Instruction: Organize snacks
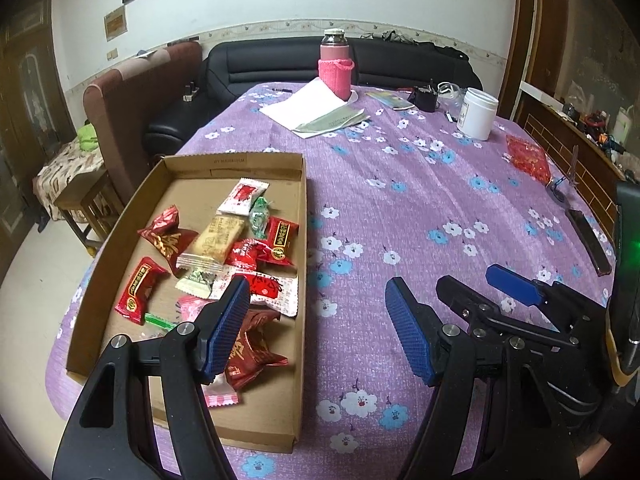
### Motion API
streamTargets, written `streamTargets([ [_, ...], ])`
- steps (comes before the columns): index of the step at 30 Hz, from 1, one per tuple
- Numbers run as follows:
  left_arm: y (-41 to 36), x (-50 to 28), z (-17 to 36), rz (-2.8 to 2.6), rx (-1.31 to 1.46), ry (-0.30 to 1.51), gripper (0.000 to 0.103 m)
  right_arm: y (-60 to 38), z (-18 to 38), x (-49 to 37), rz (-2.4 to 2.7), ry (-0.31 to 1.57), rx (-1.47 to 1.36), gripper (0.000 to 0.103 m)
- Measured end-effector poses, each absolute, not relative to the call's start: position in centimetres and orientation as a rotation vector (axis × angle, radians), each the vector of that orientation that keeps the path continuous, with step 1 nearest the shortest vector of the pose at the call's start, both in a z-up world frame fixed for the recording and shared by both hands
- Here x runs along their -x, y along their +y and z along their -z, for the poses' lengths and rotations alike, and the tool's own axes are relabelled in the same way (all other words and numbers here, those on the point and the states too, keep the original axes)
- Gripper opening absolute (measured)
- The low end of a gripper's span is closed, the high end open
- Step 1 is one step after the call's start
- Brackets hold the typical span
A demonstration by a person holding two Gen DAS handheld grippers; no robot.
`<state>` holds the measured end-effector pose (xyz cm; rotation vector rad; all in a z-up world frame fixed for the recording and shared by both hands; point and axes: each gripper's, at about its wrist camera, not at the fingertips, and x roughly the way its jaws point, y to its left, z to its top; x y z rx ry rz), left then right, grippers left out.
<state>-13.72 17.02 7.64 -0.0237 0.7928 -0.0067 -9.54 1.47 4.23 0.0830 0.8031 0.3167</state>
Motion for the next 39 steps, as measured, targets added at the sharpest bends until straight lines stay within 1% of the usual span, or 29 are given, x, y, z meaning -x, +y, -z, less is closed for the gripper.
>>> streamTargets([
  [12, 18.3, 13.5, -6.9, 0.017, 0.060, 0.814, 0.071, 2.9, -3.5, 9.7, -0.312, 0.832, -0.047, 0.064],
  [17, 18.8, 13.6, -6.7, 0.017, 0.074, 0.818, 0.071, 3.6, -3.3, 9.9, -0.315, 0.835, -0.031, 0.068],
  [31, 19.9, 14.4, -7.0, 0.009, 0.107, 0.799, 0.071, 4.3, -3.6, 10.7, -0.308, 0.831, -0.002, 0.068],
  [35, 20.2, 14.9, -7.4, 0.004, 0.117, 0.779, 0.071, 4.5, -3.8, 11.2, -0.308, 0.824, 0.003, 0.068],
  [39, 20.6, 16.7, -8.9, -0.046, 0.105, 0.683, 0.071, 4.7, -4.2, 11.9, -0.308, 0.812, 0.011, 0.069],
])
